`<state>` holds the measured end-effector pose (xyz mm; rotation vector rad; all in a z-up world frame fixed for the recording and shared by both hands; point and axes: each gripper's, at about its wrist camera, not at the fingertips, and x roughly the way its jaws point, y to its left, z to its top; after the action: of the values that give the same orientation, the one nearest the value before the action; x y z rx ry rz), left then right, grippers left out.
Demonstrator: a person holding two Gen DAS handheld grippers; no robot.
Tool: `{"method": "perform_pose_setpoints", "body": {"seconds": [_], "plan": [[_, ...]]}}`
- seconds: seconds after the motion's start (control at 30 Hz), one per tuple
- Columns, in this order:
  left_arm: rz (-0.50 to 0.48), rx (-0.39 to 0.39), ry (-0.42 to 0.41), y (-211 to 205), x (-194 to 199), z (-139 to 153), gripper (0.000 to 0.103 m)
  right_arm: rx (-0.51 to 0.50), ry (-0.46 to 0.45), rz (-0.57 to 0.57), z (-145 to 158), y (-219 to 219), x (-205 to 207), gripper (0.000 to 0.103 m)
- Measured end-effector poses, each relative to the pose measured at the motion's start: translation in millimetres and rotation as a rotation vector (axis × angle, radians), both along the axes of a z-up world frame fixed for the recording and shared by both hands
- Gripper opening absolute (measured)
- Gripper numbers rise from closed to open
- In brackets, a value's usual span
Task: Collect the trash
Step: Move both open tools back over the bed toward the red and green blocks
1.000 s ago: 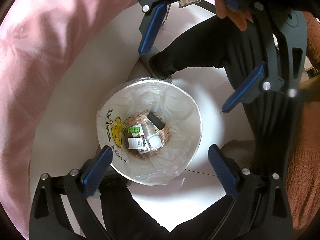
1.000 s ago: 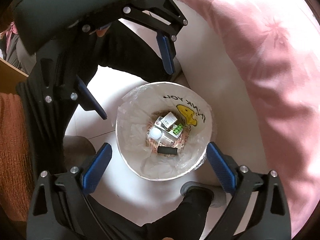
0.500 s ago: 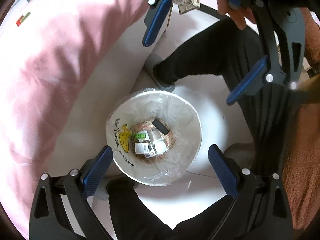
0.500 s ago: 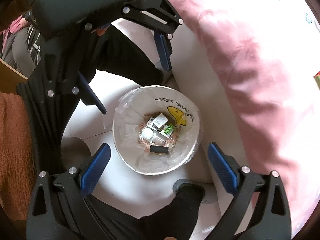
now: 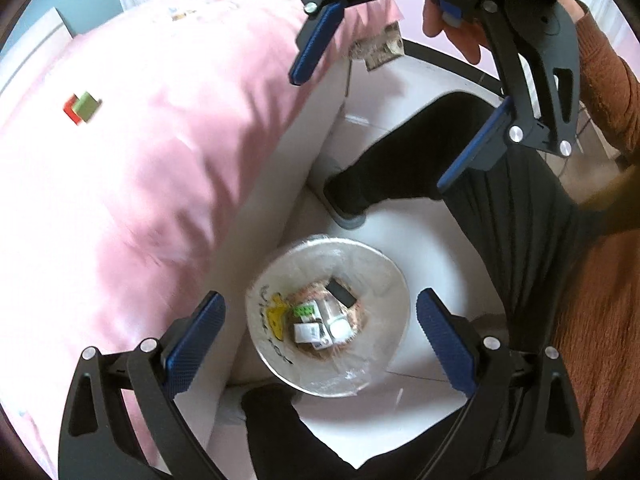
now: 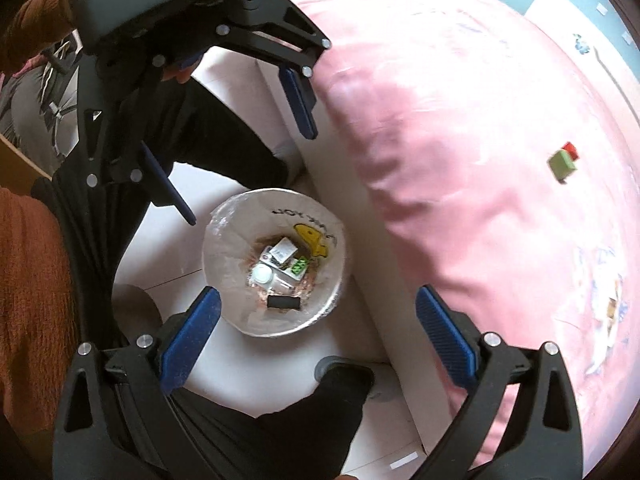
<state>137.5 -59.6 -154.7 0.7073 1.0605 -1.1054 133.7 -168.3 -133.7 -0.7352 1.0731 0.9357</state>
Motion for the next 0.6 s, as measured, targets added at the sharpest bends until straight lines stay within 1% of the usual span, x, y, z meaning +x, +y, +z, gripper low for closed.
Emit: {"method": "perform_pose_setpoints", "body": {"seconds": [0.07,0.37,0.6], "plan": [[0.007,-0.009,-0.031,-1.5,5.7,9.8,0.098,0.007,0.000,-0.013,6.8,-6.0,5.1,0.096],[0.073,-0.049,-0.111,-3.6,42.2,55.8,0.098,0.017,0.013,-0.063,36.1,-30.1,38.1,0.096],[0.116,-0.063,-0.154,-7.0,75.9,78.4,0.098,0.027,-0.009,-0.076,59.1,-42.0,63.8,0.096]]}}
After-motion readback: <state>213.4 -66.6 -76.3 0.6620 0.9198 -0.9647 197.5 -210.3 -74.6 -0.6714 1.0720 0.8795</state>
